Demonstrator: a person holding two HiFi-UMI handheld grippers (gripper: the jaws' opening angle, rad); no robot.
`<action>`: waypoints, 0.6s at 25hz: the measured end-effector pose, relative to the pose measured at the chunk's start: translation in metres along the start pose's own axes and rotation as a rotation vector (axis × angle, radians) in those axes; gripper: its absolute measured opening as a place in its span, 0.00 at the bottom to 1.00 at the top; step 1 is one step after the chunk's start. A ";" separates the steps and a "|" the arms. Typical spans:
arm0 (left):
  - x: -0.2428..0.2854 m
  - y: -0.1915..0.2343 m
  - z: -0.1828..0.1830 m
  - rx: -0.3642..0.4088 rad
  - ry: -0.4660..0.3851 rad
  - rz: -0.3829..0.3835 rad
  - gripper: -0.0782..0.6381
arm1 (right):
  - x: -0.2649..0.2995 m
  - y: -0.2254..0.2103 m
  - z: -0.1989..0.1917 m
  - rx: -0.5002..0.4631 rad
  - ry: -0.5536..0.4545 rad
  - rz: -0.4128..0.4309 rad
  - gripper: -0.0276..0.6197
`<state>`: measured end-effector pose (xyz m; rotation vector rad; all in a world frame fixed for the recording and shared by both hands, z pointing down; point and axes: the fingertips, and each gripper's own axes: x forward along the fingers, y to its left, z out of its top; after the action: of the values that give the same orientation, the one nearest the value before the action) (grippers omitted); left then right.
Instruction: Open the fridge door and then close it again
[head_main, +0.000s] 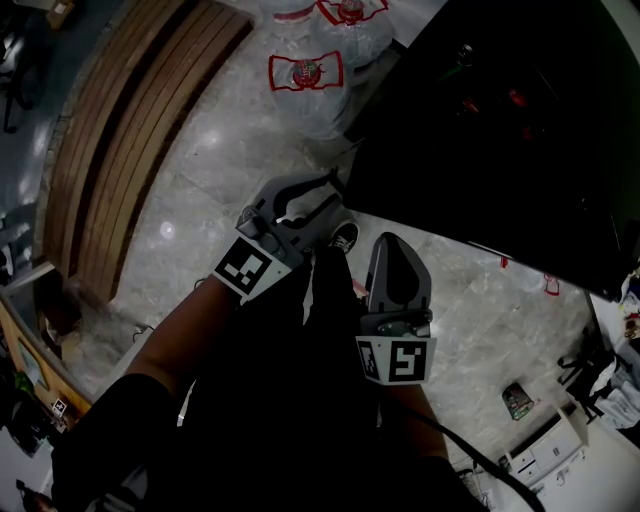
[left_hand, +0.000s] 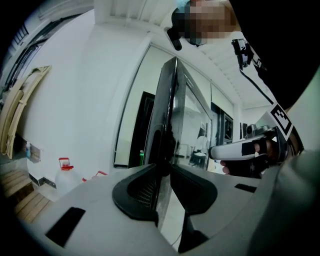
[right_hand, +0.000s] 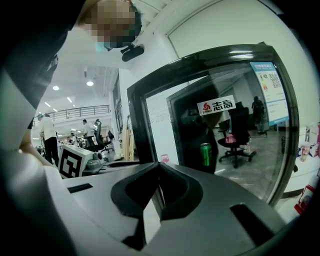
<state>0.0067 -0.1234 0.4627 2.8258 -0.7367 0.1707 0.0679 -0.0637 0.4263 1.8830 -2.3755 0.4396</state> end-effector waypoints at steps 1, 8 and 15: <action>0.002 0.002 0.000 -0.001 0.002 0.000 0.24 | 0.001 -0.001 0.000 0.002 0.002 0.000 0.07; 0.024 0.022 0.008 0.002 -0.010 0.017 0.25 | 0.013 -0.013 0.000 0.012 0.010 -0.002 0.07; 0.053 0.044 0.015 0.009 -0.020 0.026 0.26 | 0.027 -0.034 0.005 0.016 0.017 -0.019 0.07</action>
<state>0.0323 -0.1892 0.4649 2.8319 -0.7786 0.1508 0.0946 -0.0972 0.4341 1.8987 -2.3482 0.4729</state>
